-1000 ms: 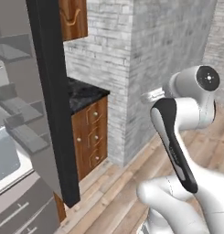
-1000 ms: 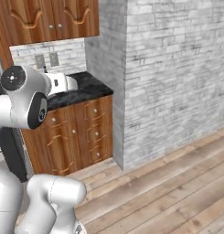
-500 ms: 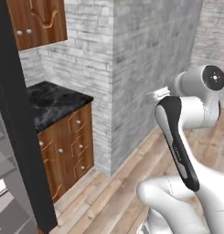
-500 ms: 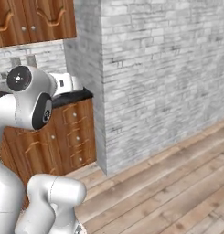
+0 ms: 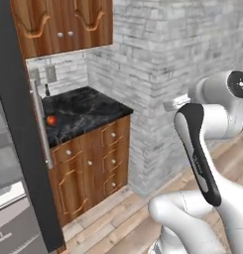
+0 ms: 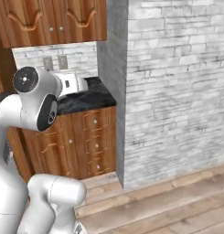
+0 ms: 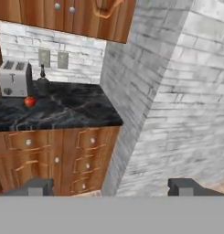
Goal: Place the liquors on the top shelf of the fridge to keep them out of children's reach, and place the apple on lower shelves for easy access.
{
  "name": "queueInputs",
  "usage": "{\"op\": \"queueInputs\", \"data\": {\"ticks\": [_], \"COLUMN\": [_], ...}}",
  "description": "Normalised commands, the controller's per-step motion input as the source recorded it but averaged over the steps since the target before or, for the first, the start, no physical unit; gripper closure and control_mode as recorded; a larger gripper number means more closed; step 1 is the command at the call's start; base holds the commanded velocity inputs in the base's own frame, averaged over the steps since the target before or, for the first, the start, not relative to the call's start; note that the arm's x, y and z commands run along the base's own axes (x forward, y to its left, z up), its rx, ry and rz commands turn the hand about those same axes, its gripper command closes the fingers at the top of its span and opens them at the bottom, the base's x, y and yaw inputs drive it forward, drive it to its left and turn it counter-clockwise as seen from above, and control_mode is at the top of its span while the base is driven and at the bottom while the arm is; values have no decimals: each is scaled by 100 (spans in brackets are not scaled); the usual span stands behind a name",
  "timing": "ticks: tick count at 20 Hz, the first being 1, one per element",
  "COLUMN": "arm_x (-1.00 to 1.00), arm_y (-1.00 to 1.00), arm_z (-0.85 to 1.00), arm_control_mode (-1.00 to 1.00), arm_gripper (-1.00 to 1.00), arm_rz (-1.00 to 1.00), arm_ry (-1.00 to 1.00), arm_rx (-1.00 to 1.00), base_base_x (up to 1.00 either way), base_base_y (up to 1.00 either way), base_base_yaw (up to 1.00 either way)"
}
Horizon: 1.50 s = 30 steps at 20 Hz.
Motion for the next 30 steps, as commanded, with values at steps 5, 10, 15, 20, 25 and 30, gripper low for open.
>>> {"op": "queueInputs", "data": {"ticks": [5,10,15,20,25,30], "arm_x": [0,0,0,0,0,0], "arm_y": [0,0,0,0,0,0], "arm_z": [0,0,0,0,0,0], "arm_control_mode": [100,100,100,100,100,100], "arm_gripper": [-100,-100,-100,-100,-100,-100], "arm_rz": [0,0,0,0,0,0], "arm_ry": [0,0,0,0,0,0], "arm_rx": [0,0,0,0,0,0], "base_base_x": [85,94,88,71,44,28], "base_base_y": [0,0,0,-30,-57,-56], "base_base_yaw": [53,52,48,42,35,28]}}
